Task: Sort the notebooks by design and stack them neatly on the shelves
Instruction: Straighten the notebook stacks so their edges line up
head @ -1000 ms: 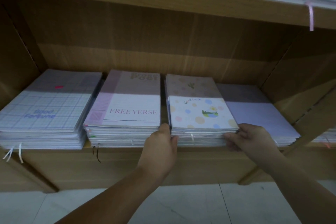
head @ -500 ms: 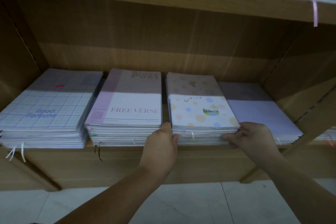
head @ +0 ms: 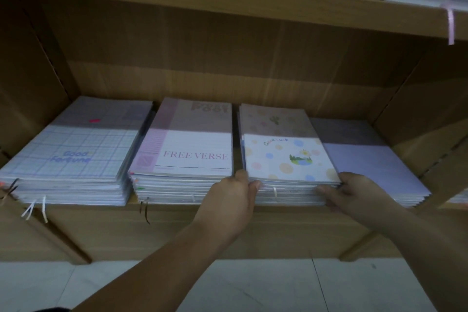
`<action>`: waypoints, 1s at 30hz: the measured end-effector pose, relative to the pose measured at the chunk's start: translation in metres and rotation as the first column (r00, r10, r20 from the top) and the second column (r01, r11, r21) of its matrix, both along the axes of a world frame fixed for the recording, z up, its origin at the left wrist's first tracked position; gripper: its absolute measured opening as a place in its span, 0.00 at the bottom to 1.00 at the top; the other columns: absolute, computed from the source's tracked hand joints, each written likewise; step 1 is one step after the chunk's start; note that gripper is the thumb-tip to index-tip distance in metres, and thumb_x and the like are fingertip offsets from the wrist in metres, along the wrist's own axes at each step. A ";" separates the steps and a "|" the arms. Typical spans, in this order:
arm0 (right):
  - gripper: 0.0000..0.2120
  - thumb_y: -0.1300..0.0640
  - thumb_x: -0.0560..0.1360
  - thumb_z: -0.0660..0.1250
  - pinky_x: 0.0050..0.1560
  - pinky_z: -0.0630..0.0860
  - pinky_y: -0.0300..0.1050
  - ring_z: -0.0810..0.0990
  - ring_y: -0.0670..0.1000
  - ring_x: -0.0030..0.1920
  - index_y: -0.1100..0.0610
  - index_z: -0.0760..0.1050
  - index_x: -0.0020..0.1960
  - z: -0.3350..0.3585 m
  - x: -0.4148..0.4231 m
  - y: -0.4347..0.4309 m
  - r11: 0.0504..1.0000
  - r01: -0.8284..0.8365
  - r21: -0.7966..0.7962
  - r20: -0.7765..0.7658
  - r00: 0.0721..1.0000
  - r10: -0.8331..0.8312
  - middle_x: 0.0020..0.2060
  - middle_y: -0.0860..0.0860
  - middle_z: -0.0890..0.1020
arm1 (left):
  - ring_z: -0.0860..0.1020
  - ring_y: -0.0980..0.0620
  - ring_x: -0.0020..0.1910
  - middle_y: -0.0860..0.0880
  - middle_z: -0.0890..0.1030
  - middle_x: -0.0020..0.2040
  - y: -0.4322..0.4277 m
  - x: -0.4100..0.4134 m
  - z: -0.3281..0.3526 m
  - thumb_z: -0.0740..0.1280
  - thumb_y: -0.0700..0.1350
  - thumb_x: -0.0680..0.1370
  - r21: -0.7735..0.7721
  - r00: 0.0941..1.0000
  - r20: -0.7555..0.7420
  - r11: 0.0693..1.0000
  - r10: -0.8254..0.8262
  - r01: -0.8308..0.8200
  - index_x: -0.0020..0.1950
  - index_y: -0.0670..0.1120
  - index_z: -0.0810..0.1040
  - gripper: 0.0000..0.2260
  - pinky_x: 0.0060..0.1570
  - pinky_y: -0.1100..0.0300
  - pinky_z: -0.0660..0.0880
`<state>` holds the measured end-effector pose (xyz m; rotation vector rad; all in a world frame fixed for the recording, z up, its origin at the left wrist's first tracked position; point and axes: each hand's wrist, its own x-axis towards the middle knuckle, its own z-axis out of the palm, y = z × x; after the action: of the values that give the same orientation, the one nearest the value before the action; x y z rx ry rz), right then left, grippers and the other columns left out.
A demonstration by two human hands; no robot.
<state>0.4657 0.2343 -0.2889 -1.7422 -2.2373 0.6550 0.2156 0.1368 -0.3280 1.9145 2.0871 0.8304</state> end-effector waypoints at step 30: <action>0.19 0.38 0.75 0.71 0.46 0.80 0.46 0.81 0.45 0.36 0.52 0.81 0.34 -0.006 -0.019 -0.031 0.996 -0.086 -0.017 0.136 0.987 0.087 0.28 0.49 0.81 | 0.81 0.48 0.41 0.51 0.82 0.40 -0.037 -0.012 -0.015 0.64 0.52 0.78 -0.154 0.999 0.023 0.988 -0.024 0.027 0.40 0.51 0.73 0.08 0.41 0.52 0.80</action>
<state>0.4463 0.2031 -0.2947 -1.7528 -2.4170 0.5835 0.2038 0.0999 -0.3429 1.8401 2.0455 0.6600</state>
